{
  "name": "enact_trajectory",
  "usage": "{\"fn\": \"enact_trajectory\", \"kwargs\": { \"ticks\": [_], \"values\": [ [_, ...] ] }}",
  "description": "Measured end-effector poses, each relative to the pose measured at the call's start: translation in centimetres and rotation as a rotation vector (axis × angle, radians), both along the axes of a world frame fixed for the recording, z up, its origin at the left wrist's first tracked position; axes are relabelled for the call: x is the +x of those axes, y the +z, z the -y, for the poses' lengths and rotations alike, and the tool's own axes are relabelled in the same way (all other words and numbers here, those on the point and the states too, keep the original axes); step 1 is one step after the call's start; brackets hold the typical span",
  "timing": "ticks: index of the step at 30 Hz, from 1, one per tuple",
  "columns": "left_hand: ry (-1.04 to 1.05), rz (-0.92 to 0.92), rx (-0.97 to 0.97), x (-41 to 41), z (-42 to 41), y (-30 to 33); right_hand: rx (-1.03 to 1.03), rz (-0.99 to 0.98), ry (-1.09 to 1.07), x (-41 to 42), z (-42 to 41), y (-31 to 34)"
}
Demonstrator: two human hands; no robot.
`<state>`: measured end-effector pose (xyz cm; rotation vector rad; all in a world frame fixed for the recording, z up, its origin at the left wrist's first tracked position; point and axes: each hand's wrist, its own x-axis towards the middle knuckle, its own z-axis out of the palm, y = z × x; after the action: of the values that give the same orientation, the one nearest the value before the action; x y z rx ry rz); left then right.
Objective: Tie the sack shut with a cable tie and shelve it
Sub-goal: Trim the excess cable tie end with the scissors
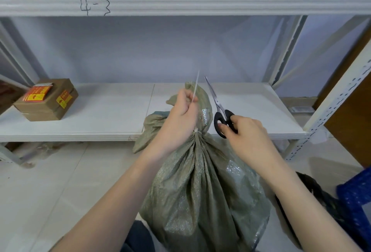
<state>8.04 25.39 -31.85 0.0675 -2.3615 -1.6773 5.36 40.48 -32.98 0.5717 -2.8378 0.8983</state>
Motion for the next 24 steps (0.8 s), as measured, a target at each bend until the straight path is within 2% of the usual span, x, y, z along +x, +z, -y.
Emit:
{"fn": "enact_trajectory", "kwargs": {
  "ticks": [2, 5, 9, 13, 18, 24],
  "values": [
    [0.043, 0.019, 0.035, 0.1, -0.5, 0.7, -0.052, -0.049, -0.014, 0.3, 0.4, 0.8],
    [0.074, -0.003, -0.041, 0.4, -0.8, 1.3, -0.119, -0.100, -0.037, 0.5, 0.8, 2.4],
    [0.098, -0.040, -0.029, 0.4, -0.7, 2.9, -0.236, -0.155, -0.046, 0.1, 1.2, 4.4],
    [0.187, -0.118, -0.120, -0.6, -0.3, 6.0, -0.237, -0.227, -0.013, -0.7, 2.2, 6.9],
    [0.279, -0.229, -0.262, -3.3, 1.4, 10.9, -0.203, -0.469, 0.050, -2.4, 3.8, 11.0],
    [0.289, -0.291, -0.414, -7.3, 3.4, 15.9, -0.076, -0.824, 0.076, -6.6, 5.5, 14.9]
  ]
}}
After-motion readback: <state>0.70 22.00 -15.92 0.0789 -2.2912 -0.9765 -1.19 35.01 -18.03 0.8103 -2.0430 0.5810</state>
